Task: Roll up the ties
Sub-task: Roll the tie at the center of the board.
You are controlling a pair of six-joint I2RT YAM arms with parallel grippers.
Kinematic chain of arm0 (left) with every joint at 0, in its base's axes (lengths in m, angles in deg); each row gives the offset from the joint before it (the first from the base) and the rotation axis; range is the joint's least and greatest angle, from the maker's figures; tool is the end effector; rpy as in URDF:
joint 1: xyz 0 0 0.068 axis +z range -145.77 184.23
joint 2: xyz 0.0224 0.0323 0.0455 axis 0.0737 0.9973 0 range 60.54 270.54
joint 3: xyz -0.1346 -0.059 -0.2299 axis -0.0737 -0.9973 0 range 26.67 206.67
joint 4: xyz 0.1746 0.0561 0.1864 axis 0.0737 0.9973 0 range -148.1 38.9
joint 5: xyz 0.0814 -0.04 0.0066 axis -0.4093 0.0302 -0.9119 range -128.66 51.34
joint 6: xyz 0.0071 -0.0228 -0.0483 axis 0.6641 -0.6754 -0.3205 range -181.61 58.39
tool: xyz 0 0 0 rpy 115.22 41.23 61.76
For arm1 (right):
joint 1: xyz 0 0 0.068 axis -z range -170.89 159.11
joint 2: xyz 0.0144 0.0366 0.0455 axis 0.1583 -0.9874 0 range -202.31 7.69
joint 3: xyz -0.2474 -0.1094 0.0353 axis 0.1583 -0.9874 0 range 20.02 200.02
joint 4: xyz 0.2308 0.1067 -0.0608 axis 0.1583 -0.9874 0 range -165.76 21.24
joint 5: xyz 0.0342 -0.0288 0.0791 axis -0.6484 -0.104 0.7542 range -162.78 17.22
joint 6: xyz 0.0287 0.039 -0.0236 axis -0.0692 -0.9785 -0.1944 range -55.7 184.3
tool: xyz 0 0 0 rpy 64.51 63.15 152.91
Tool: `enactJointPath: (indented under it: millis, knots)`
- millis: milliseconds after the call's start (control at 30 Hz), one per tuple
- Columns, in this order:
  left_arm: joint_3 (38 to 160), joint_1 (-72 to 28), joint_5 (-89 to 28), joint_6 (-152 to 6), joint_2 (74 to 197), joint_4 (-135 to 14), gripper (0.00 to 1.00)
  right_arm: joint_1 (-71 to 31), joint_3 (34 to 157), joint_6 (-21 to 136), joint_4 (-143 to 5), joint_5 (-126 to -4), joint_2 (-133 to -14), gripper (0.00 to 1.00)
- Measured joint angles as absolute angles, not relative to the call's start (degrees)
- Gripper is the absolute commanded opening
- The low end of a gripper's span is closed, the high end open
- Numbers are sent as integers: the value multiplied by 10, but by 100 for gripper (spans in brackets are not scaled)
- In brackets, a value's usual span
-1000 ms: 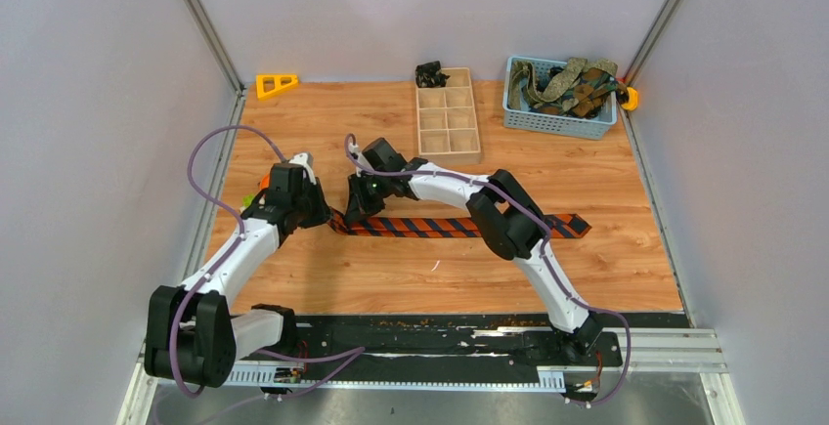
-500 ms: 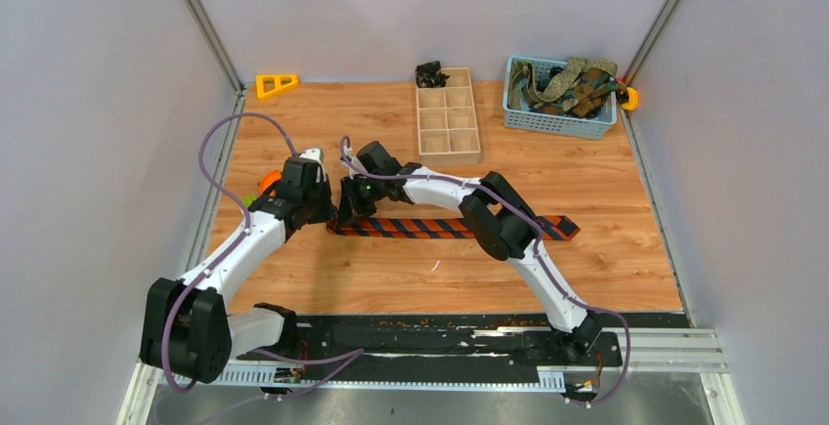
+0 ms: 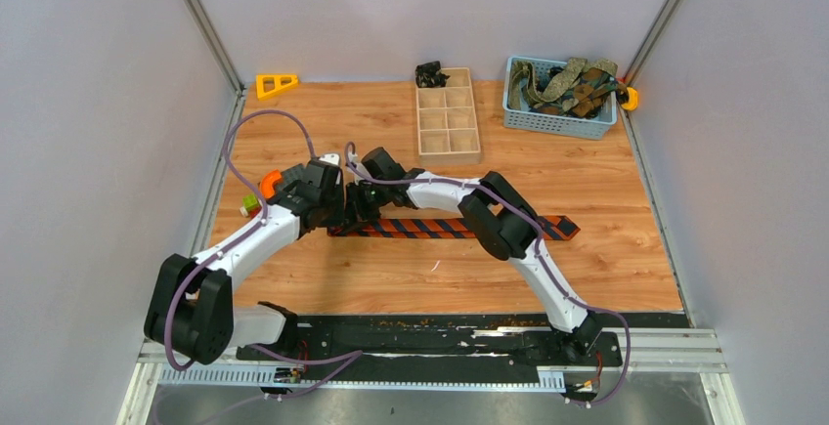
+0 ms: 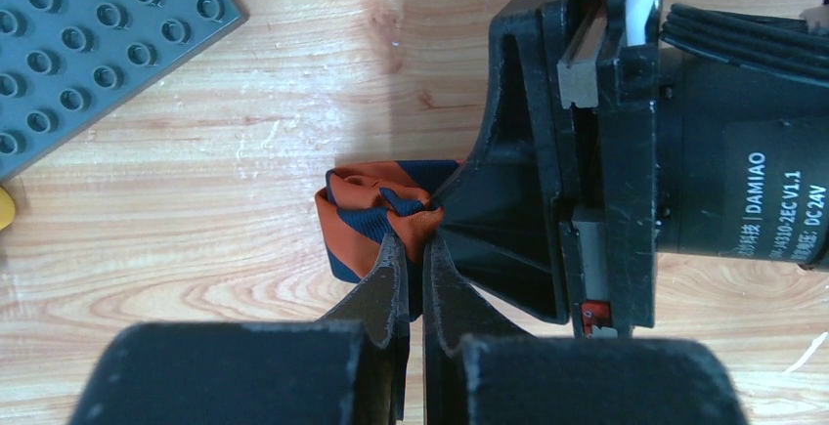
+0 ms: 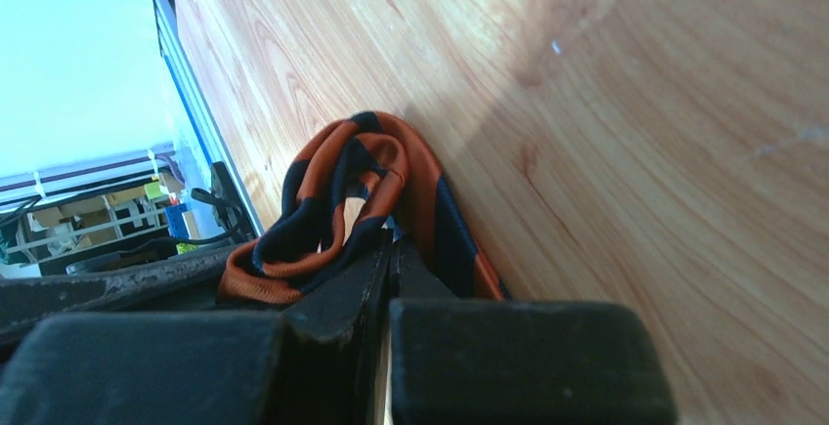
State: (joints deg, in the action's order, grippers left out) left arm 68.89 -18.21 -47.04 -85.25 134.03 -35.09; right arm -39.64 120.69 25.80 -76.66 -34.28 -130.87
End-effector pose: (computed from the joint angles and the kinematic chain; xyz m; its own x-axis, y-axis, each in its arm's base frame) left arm 0.2325 -0.0903 0.2022 -0.8073 -0.0958 -0.5823 -0.0271 0.9917 -0.1256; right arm 0.3256 0.4048 0.1121 -0.9144 -0.3036 -0.2677 -0.3901 0.4840 0.7833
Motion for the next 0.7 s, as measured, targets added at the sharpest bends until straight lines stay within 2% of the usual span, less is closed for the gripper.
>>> enactJointPath:
  millis: [467, 567, 700]
  knots:
    - [694, -206, -480, -854, 1378, -358, 1, -372, 1136, 275, -789, -369, -1229, 2]
    - [694, -206, -475, -855, 1383, -366, 12, -367, 1121, 284, -794, -378, -1204, 2]
    - [694, -206, -458, -861, 1392, -380, 35, -361, 1105, 289, -794, -384, -1184, 2]
